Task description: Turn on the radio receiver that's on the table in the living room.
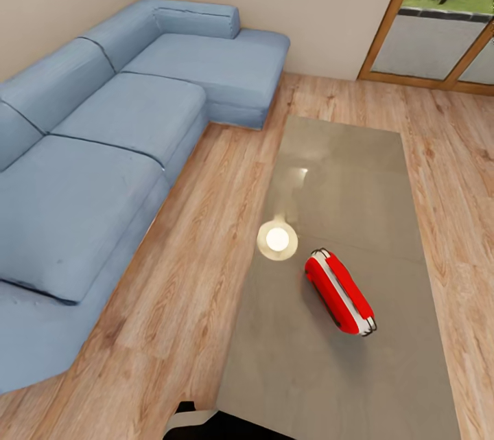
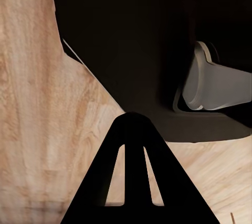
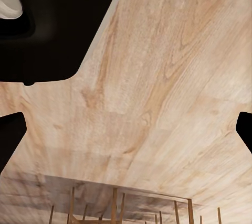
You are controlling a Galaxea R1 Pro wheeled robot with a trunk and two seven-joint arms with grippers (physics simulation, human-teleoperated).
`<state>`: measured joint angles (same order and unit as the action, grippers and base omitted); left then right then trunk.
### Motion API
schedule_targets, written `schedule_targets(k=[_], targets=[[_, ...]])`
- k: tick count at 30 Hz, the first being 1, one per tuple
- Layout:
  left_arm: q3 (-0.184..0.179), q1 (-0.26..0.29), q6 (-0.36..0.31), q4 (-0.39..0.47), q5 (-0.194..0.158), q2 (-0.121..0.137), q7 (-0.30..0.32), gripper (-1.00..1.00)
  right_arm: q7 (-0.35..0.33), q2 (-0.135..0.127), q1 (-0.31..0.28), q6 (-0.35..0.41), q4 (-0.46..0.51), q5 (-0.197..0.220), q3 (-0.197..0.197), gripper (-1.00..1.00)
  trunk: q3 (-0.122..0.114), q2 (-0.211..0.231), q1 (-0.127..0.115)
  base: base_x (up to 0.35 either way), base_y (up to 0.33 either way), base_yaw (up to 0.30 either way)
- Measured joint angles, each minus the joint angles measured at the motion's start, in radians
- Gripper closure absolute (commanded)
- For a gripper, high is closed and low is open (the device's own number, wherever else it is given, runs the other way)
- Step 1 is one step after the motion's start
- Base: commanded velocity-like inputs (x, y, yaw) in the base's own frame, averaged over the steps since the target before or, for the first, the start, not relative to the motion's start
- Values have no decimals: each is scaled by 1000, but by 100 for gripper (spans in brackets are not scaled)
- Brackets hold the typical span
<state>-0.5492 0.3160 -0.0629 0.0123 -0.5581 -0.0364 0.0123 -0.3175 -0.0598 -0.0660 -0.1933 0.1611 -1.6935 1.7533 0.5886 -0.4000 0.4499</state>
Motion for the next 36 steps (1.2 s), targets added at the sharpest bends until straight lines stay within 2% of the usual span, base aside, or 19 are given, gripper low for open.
schedule_targets(k=[36], targets=[[0,0,0,0,1,0,0,100,0,1,0,0,0,-1,-1,-100,-58,0,0,0,0,0]])
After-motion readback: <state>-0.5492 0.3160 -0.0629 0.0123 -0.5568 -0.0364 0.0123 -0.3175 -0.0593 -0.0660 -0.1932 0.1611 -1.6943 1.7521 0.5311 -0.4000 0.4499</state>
